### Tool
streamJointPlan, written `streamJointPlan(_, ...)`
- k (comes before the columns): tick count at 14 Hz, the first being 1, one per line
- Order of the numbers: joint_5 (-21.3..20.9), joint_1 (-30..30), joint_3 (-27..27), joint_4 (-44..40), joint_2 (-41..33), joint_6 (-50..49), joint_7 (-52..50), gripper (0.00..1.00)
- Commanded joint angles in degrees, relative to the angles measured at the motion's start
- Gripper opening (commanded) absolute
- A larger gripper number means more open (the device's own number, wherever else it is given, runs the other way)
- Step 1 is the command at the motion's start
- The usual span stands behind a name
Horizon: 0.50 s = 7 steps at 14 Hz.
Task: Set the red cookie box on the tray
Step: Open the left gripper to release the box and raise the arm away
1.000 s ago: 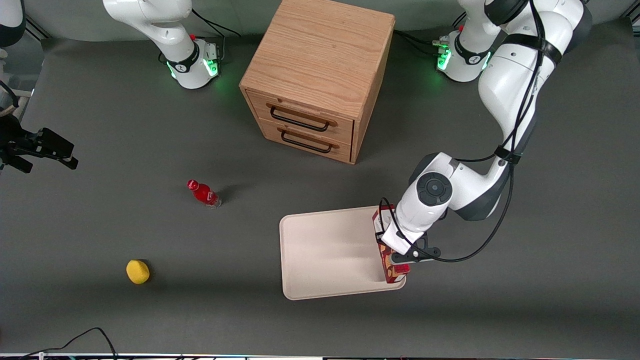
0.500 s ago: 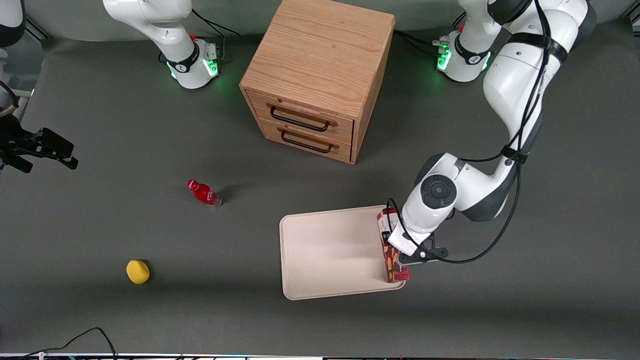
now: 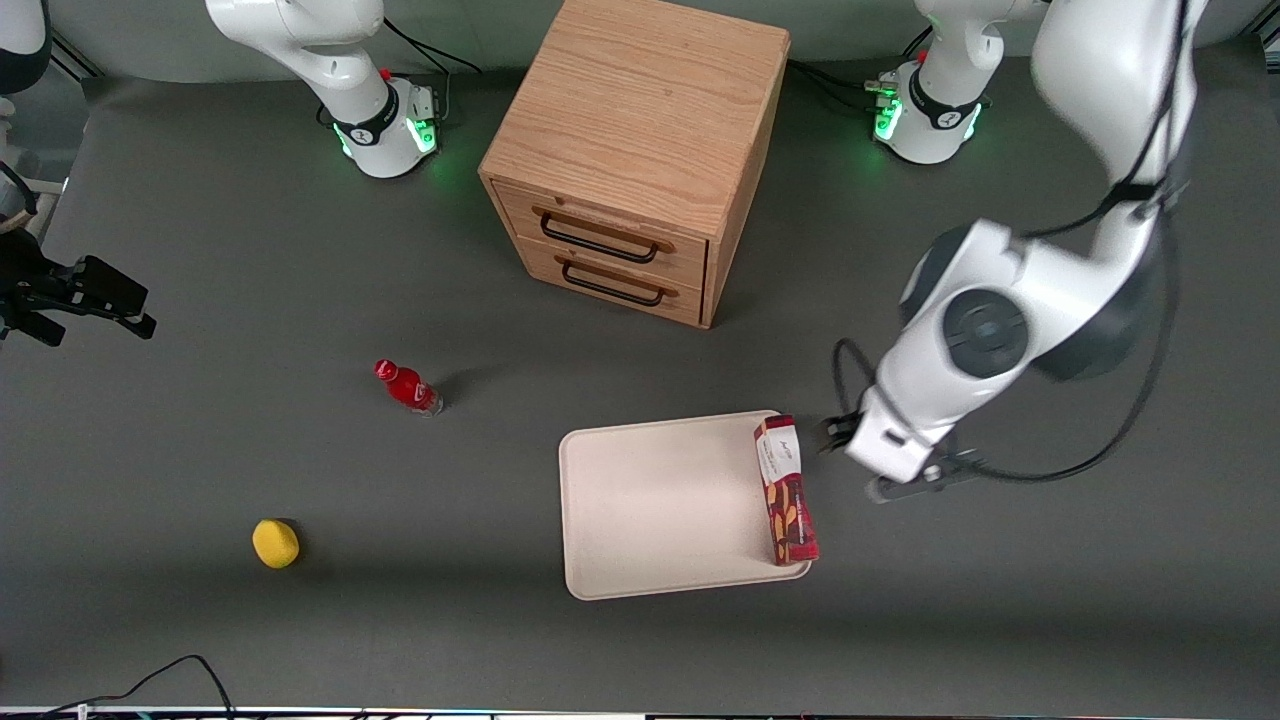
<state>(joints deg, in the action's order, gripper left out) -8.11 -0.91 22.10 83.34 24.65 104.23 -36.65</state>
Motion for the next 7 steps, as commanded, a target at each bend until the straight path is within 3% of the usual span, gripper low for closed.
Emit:
streamJointPlan(1, 7.7, -0.3, -9.7, 2.2, -9.9, -9.9, 13.6, 1.00)
streamJointPlan(4, 8.8, -0.4, -16.6, 3.5, -16.7, -19.2, 25.2, 1.00)
streamJointPlan(7, 10.9, -0.6, -23.4, 11.8, -25.2, -20.0, 34.7, 1.00)
